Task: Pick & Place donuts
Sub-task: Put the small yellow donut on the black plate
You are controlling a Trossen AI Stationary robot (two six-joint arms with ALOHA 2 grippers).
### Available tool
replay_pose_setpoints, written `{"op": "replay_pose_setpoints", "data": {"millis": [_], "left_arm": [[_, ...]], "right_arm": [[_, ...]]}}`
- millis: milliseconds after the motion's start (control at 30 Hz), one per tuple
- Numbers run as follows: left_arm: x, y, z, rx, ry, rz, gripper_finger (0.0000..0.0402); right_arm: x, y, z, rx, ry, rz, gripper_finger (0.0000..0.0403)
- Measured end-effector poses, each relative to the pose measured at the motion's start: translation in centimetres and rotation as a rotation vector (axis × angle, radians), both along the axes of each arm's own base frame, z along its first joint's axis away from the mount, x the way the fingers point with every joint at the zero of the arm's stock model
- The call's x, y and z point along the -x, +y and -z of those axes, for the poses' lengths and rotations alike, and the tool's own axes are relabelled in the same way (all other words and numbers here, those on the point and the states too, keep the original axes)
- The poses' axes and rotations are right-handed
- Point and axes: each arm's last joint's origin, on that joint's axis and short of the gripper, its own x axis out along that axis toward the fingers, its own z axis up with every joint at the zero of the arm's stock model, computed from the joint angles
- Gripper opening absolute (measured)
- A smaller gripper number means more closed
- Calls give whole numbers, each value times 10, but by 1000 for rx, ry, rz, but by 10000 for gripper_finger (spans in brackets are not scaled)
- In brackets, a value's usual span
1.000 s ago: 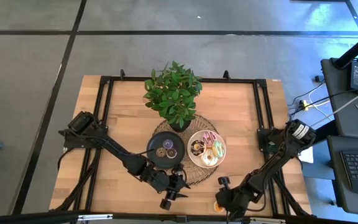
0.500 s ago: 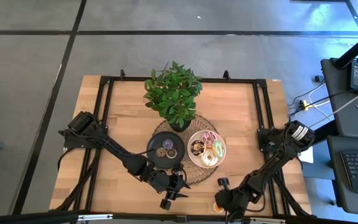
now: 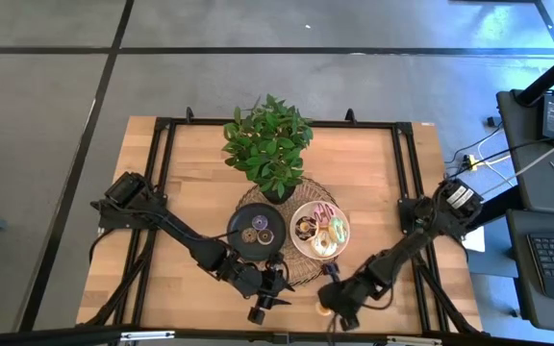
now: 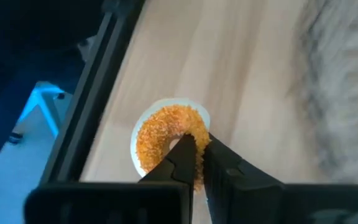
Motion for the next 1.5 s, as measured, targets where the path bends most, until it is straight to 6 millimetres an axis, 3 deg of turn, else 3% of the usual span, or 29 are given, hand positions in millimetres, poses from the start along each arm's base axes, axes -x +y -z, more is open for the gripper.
{"op": "replay_pose_setpoints", "data": {"millis": [100, 300, 500, 667, 1033, 1267, 1500], "left_arm": [[5, 1, -3, -8, 42, 24, 154], [28, 5, -29, 54, 143, -3, 152], [54, -6, -50, 138, 197, 58, 148], [68, -20, -56, 89, 155, 90, 152], [71, -23, -56, 39, 132, 90, 149], [70, -22, -55, 29, 130, 71, 151], [70, -21, -55, 16, 117, 41, 150]], "right_arm": [[-19, -9, -14, 41, -40, -24, 25], [-51, -32, -33, 125, -139, -20, 25], [-72, -60, -35, 169, -183, 22, 25], [-89, -71, -27, 197, -246, 13, 25], [-95, -73, 11, 248, -148, -14, 25], [-95, -73, 13, 249, -147, -14, 27], [-95, -73, 13, 248, -144, -12, 88]]}}
